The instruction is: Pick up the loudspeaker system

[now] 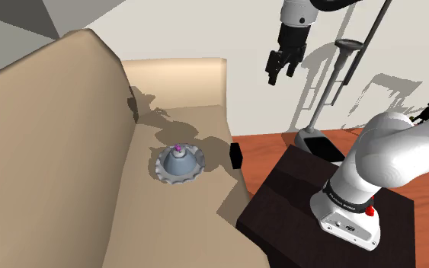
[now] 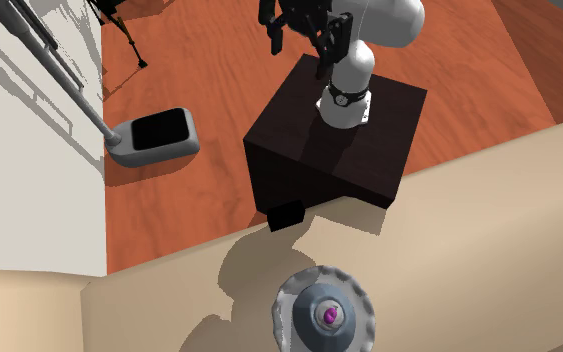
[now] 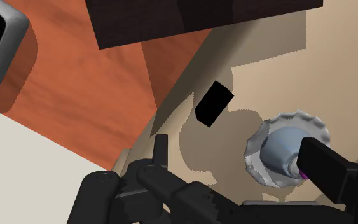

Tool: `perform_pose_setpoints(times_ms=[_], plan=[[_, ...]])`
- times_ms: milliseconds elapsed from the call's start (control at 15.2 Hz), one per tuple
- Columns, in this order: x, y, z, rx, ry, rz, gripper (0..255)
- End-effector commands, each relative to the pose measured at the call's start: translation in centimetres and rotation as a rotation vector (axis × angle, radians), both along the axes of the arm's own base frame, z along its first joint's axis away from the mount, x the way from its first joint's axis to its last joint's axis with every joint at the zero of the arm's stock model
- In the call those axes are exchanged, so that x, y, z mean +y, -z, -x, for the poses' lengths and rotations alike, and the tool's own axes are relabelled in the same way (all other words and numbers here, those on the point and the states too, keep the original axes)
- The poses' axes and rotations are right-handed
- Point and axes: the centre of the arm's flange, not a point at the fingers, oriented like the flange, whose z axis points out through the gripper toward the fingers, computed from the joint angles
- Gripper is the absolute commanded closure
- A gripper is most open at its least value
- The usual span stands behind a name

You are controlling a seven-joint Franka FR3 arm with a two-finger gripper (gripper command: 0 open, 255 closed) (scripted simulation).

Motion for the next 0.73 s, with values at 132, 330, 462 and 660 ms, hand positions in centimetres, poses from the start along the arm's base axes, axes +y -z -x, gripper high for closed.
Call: perform_pose_setpoints(times_ms=[132, 330, 462, 660], plan=[[0.4, 2.6, -0.5, 0.001, 0.011, -0.002, 0], [1.0, 6.4, -1.3, 0.003, 0.029, -0.006, 0], [1.4, 8.9, -1.9, 0.004, 0.040, -0.008, 0], [2.0, 12.8, -2.7, 0.005, 0.057, -0.012, 0]])
